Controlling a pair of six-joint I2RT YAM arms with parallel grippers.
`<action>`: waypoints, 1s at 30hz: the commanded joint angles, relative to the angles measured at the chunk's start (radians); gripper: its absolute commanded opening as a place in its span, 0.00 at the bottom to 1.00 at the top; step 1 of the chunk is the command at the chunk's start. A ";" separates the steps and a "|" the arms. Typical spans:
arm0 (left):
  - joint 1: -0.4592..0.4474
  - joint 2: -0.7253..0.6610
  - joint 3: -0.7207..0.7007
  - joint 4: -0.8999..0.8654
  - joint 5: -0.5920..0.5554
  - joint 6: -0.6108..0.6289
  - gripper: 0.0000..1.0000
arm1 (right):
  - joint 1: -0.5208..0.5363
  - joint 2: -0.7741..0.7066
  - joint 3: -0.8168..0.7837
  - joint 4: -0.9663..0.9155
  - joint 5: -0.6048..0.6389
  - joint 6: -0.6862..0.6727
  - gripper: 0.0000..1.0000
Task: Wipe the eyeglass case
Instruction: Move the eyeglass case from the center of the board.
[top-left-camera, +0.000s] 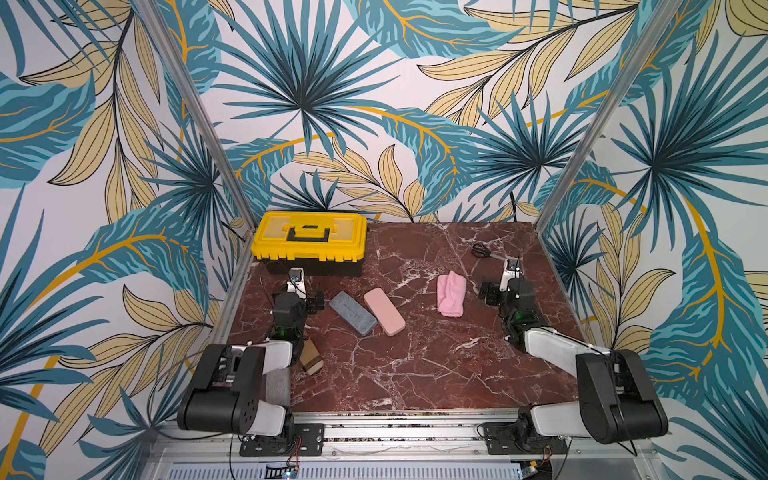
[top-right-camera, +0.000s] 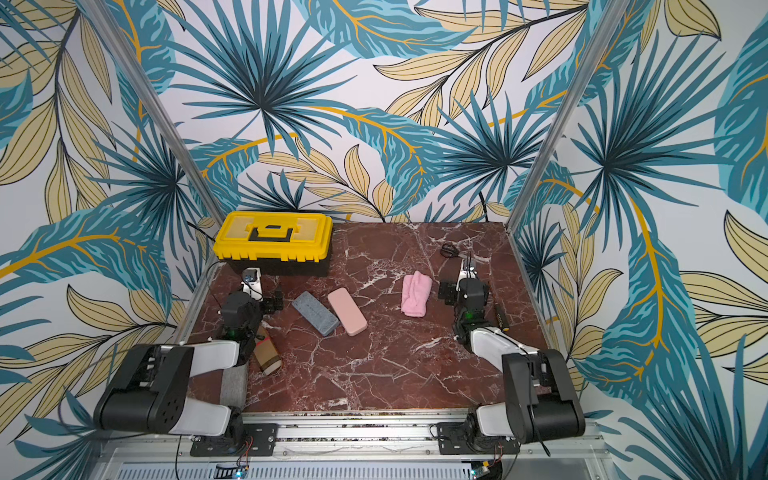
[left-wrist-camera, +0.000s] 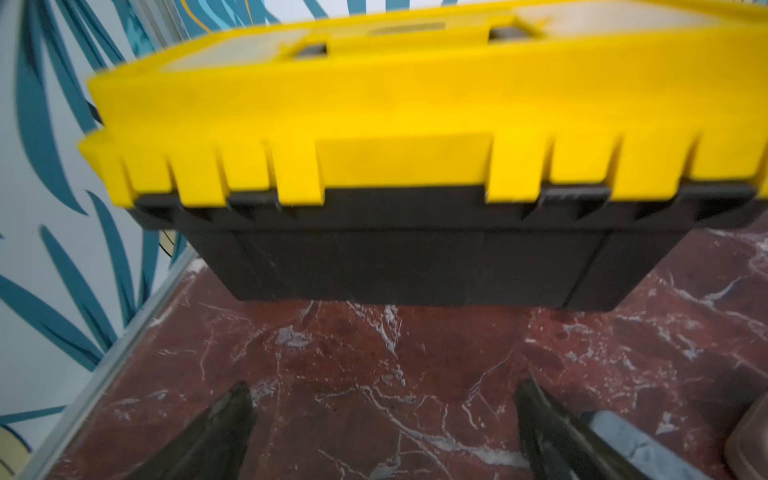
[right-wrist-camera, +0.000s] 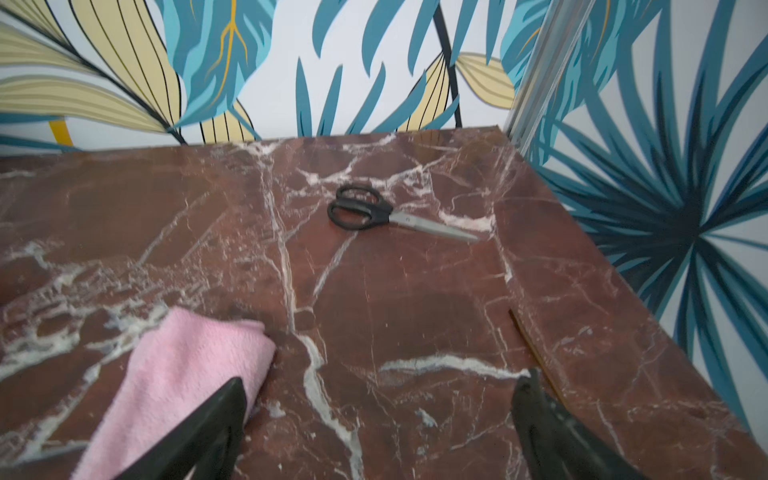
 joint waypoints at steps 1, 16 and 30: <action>-0.083 -0.160 0.090 -0.264 -0.256 0.009 1.00 | 0.025 -0.065 0.196 -0.504 0.169 0.133 0.99; -0.030 -0.458 0.424 -1.116 -0.074 -0.501 0.96 | 0.287 0.131 0.642 -1.124 -0.296 0.446 0.81; -0.162 -0.397 0.507 -1.287 -0.004 -0.578 0.94 | 0.624 0.733 1.251 -1.402 -0.176 0.274 1.00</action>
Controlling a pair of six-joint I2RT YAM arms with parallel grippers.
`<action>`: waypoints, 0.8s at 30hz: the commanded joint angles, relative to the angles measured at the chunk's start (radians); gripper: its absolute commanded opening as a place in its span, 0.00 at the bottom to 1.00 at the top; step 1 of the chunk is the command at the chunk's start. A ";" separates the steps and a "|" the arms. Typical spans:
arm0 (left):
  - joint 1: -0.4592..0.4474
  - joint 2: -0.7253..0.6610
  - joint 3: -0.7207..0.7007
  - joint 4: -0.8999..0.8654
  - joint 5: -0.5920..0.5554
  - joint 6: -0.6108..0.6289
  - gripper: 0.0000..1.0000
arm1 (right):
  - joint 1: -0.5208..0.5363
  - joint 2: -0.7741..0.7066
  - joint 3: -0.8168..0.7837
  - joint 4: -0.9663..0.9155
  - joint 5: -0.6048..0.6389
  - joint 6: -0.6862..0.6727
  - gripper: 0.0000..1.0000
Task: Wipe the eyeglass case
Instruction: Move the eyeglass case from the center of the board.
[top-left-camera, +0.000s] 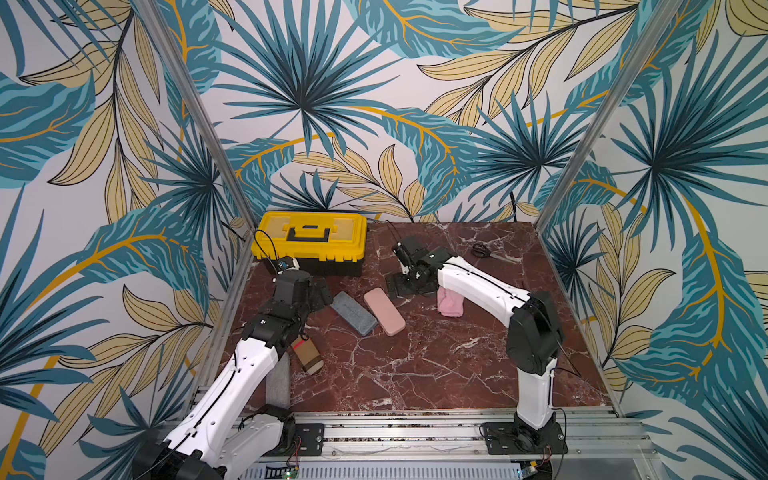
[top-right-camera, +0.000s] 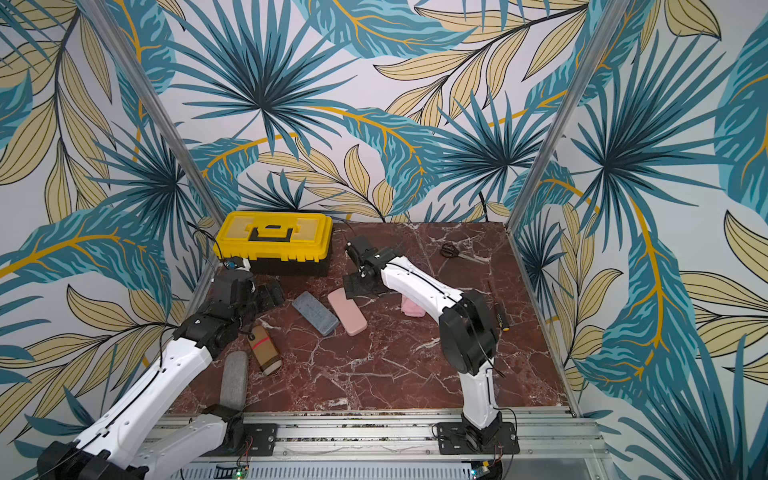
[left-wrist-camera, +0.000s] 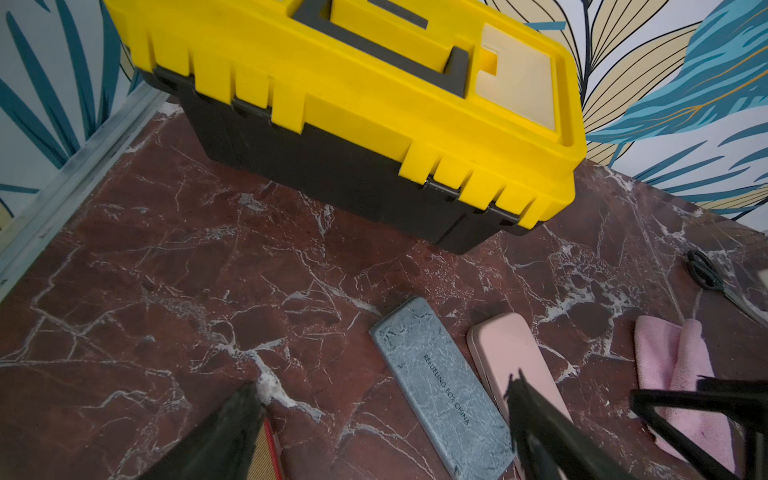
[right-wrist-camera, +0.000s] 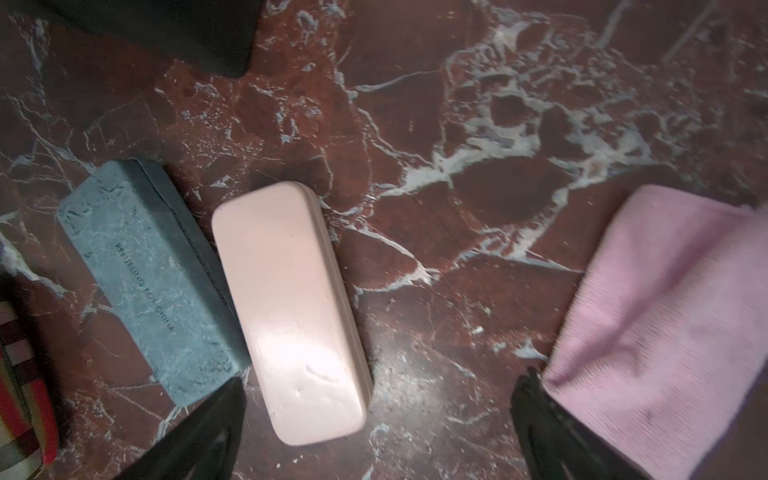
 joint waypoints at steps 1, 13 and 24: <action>-0.003 -0.015 0.063 -0.061 0.008 -0.013 0.95 | 0.040 0.098 0.101 -0.113 0.011 -0.047 0.99; -0.002 -0.076 -0.001 -0.014 -0.004 -0.020 0.96 | 0.078 0.385 0.391 -0.225 0.015 -0.051 0.99; -0.003 -0.063 0.012 -0.010 0.034 -0.008 0.96 | 0.062 0.445 0.396 -0.247 0.077 0.026 0.90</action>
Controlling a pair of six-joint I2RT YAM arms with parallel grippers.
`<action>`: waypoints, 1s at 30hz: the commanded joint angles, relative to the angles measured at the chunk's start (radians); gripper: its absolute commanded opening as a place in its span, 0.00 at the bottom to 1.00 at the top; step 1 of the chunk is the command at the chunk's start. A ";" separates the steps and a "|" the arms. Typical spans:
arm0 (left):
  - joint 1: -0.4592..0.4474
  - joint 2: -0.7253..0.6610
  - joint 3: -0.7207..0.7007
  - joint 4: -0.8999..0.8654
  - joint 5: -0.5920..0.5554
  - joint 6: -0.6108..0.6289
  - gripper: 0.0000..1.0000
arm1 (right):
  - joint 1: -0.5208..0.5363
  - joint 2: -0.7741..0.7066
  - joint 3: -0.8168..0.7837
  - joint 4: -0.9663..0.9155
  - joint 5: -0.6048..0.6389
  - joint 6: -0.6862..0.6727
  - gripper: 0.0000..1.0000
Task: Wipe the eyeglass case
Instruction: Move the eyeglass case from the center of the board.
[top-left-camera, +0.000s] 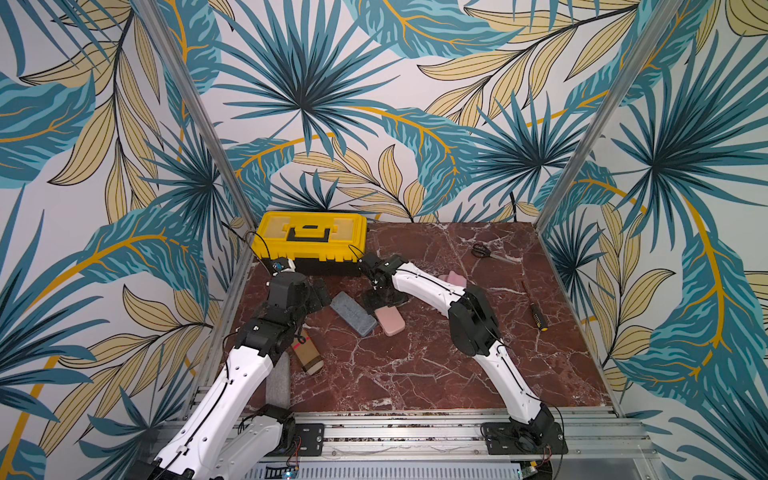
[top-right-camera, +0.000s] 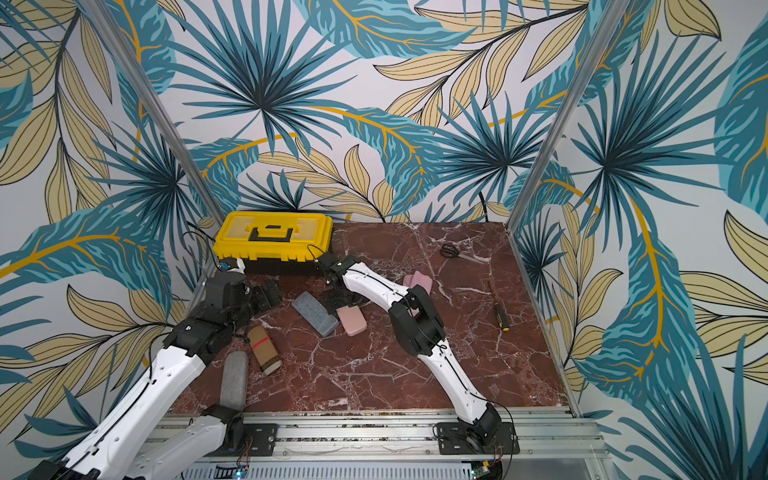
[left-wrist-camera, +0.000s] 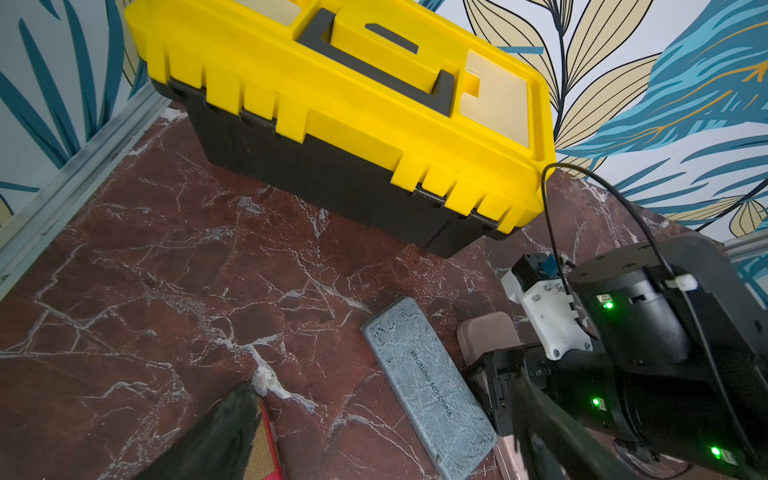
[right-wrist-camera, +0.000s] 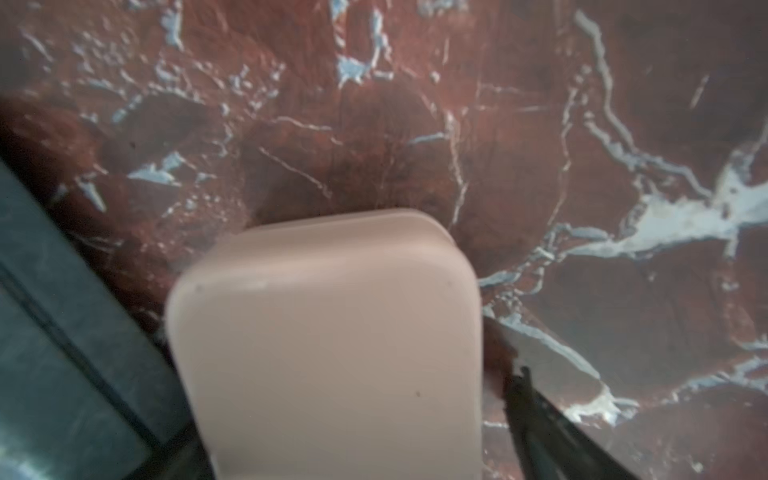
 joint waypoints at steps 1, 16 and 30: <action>-0.002 0.000 0.003 0.018 0.023 0.012 0.96 | -0.020 -0.008 -0.027 -0.060 0.067 0.033 0.87; -0.342 0.251 0.201 0.031 -0.171 0.104 0.93 | -0.158 -0.465 -0.694 0.155 0.058 0.385 0.70; -0.524 0.482 0.331 0.065 -0.115 0.103 0.96 | -0.163 -0.476 -0.728 0.227 -0.085 0.801 0.82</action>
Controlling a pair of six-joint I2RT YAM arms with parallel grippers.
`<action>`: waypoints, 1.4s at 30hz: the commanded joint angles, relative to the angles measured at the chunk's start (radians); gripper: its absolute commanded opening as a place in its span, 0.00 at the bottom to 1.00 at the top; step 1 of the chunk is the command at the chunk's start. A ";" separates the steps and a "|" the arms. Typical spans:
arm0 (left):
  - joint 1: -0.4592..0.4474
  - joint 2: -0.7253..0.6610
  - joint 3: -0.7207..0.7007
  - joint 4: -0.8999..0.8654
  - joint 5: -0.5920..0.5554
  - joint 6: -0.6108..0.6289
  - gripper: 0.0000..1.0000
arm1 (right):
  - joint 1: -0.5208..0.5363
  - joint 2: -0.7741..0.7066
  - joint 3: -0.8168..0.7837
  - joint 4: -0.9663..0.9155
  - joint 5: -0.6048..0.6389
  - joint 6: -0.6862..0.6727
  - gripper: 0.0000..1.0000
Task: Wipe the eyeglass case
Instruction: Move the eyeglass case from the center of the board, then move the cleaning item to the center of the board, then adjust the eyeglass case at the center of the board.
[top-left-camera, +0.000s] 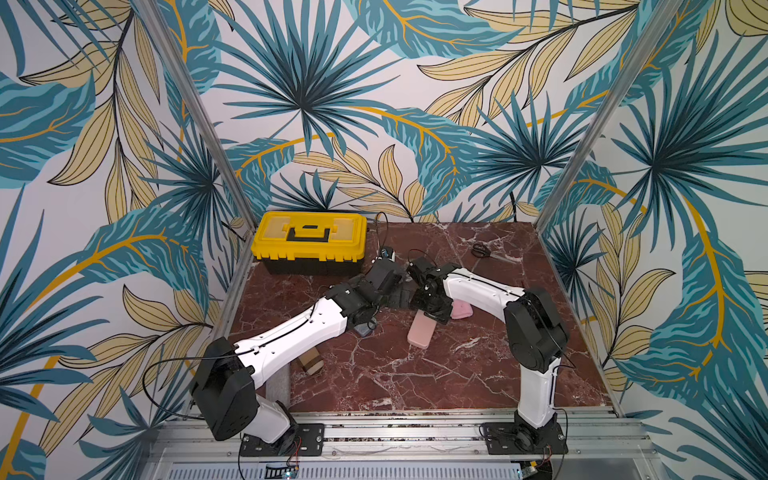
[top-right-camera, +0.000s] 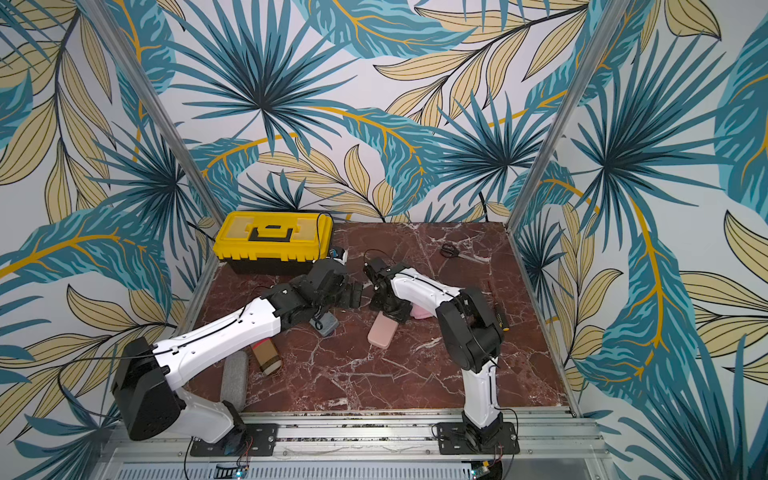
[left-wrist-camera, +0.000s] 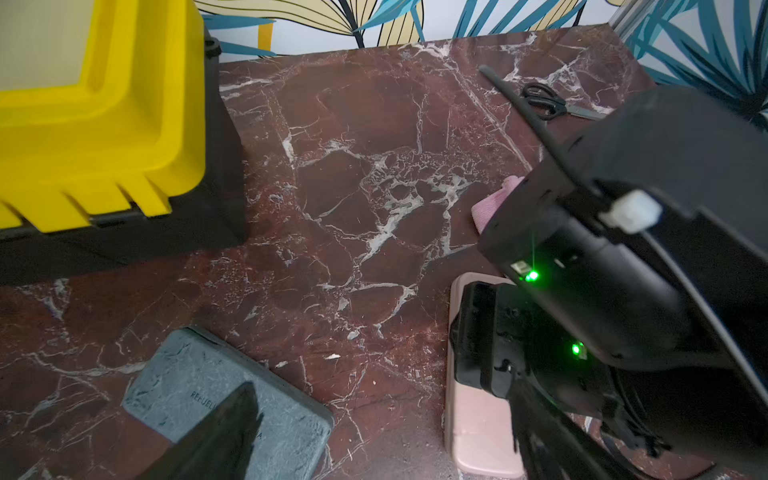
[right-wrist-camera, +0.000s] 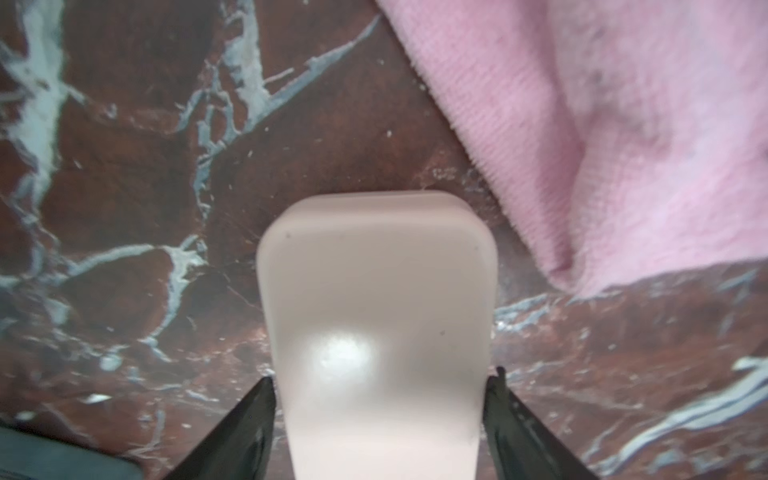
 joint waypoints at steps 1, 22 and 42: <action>0.003 -0.077 -0.068 0.041 0.006 0.012 0.96 | 0.003 0.020 0.018 0.000 -0.060 0.092 0.85; -0.158 0.039 -0.223 0.088 0.180 -0.053 1.00 | -0.196 -0.004 0.234 -0.234 0.290 -0.553 0.79; -0.183 0.260 -0.164 0.250 0.184 0.198 1.00 | -0.317 0.114 0.055 -0.021 0.118 -0.564 0.20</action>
